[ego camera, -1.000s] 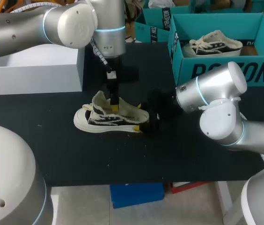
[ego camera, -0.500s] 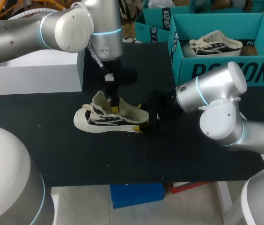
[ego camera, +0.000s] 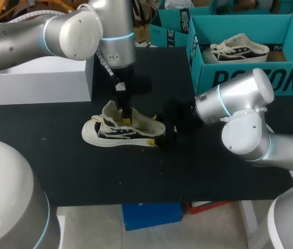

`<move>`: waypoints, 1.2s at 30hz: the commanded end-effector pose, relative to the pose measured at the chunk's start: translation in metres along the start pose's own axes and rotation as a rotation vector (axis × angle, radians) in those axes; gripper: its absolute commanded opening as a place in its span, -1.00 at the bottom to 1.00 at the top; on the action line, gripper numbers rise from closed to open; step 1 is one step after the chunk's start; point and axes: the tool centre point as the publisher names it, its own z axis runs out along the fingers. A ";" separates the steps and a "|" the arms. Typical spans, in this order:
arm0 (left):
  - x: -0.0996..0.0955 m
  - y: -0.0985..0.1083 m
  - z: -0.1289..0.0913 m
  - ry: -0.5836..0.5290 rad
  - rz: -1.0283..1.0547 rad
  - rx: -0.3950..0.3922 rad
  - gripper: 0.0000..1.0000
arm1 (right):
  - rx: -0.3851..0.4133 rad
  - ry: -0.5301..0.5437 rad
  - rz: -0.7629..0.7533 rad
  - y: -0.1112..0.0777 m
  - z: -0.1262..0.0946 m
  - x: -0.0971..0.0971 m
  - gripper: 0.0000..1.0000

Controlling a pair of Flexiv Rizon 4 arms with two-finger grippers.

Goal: Take the shoe out of the shoebox, open the shoe tongue, remove and reinsert the insole, then place the shoe into the shoebox

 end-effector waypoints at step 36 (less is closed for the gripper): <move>0.004 0.004 0.059 0.020 -0.014 -0.024 -1.00 | 0.001 -0.002 0.001 0.000 0.002 0.000 -1.00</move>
